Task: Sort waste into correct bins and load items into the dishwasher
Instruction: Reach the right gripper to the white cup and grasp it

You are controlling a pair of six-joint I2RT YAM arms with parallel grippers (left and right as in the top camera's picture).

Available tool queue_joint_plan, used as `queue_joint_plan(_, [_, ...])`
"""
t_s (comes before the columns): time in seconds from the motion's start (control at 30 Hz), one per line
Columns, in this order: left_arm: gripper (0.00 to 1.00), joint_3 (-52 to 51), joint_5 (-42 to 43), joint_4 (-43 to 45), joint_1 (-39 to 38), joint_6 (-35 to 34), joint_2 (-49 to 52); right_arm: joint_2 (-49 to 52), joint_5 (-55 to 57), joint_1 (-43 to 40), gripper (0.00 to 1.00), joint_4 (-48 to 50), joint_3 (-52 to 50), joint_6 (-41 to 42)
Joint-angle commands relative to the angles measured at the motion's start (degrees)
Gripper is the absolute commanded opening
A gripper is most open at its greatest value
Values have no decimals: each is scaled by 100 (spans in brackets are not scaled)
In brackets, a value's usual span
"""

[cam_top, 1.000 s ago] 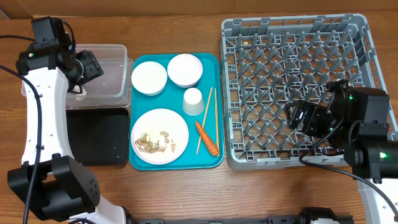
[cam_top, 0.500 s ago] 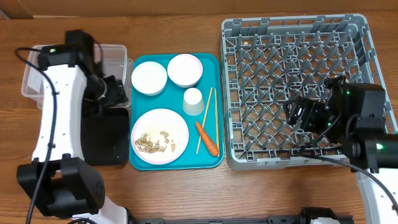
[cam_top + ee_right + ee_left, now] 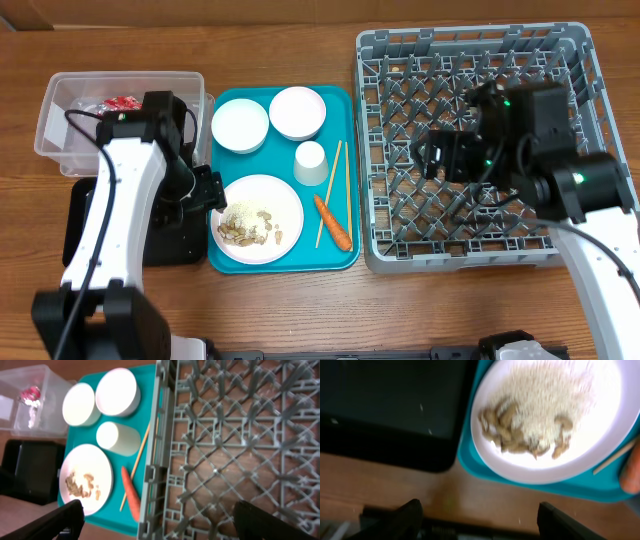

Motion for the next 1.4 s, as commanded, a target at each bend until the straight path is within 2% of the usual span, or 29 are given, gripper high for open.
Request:
queue_joint_plan(0.0, [78,-470,-487,293,201,-227,-951,820,260,549,98,-251,953,-146])
queue_joint_plan(0.27, [87,-503,-240,420,1045,-461,-1325,2293,610,1484,98,-461,2076,-315])
queue_joint_plan(0.37, [87,-503,103,490,1281,-459,-1325,2754,1014,1845,98,-278,2140,-310])
queue_joint_plan(0.63, [87,-503,129,514,1281,-459,-1325,3346,1202,2367,95,442,2135,-286])
queue_joint_plan(1.07, [87,-503,127,514,1281,-457,-1325,4238,1290,2500,95,863,2129,323])
queue_joint_plan(1.37, [87,-503,127,527,1263,-457,-1325,4616,1290,2570,92,1252,2118,345])
